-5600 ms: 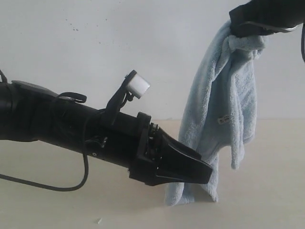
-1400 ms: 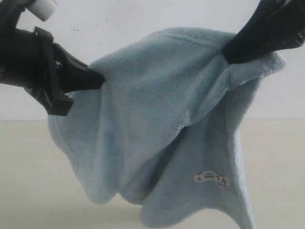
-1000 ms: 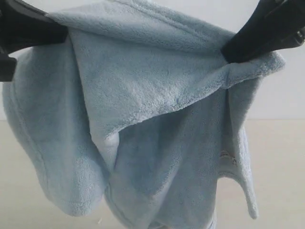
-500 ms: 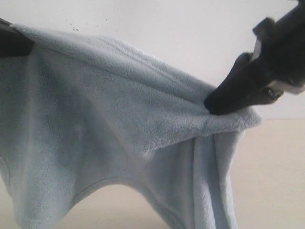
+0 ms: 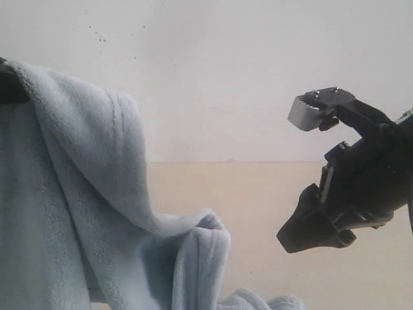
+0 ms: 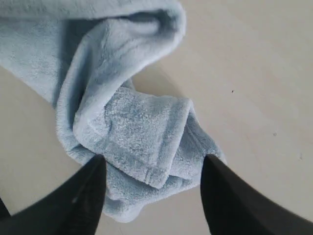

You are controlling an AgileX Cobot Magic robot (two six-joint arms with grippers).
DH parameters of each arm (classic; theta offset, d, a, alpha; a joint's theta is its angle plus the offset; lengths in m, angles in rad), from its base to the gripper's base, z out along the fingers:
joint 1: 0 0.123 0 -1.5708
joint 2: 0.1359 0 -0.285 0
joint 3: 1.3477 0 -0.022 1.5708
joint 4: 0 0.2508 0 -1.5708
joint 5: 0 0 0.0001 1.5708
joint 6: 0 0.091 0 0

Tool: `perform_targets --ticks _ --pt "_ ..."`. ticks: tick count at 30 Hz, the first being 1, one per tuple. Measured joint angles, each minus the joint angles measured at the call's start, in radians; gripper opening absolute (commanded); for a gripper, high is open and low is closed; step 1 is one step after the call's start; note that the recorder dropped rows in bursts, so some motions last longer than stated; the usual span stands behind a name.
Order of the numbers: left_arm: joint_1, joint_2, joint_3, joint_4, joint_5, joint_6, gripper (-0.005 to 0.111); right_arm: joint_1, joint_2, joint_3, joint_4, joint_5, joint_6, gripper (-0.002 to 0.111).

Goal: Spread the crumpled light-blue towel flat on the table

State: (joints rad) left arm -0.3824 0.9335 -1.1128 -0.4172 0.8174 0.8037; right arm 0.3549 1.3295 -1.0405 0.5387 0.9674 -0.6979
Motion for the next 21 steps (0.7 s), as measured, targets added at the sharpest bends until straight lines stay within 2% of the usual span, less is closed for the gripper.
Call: perform_targets --ticks 9,21 --pt "0.001 0.000 0.000 0.082 0.050 -0.076 0.004 0.000 0.001 0.128 -0.009 -0.041 -0.019 0.054" --pt "0.001 0.000 0.000 0.089 0.080 -0.103 0.004 -0.002 0.160 0.191 0.163 -0.057 -0.144 0.054"
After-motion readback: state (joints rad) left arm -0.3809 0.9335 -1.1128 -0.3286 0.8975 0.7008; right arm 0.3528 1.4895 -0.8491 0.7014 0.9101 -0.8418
